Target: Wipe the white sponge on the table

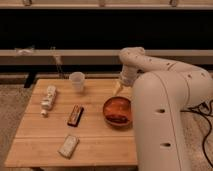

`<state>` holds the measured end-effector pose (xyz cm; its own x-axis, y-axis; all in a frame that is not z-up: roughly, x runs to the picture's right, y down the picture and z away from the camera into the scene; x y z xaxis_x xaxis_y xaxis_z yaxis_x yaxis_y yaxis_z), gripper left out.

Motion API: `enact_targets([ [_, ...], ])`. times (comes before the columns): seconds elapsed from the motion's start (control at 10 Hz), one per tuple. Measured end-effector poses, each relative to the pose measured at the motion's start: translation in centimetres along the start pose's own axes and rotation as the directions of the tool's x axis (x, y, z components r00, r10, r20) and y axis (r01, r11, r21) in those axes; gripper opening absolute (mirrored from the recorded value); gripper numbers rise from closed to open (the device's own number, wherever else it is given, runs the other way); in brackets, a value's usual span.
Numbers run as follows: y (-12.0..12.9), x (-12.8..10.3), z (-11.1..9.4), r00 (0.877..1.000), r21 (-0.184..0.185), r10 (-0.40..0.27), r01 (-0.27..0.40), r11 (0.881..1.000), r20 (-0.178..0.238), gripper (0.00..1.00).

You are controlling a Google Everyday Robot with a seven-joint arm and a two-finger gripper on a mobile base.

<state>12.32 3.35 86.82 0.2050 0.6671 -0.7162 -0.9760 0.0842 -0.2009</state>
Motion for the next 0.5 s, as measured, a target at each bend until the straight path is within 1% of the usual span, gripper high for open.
enact_targets([
  [0.2, 0.0, 0.1, -0.1, 1.0, 0.002, -0.004, 0.004, 1.0, 0.001, 0.8],
  [0.3, 0.6, 0.3, -0.4, 1.0, 0.006, -0.025, 0.025, 1.0, 0.017, 0.8],
  [0.5, 2.1, 1.8, -0.9, 0.997, 0.019, -0.073, 0.073, 0.997, 0.035, 0.8],
])
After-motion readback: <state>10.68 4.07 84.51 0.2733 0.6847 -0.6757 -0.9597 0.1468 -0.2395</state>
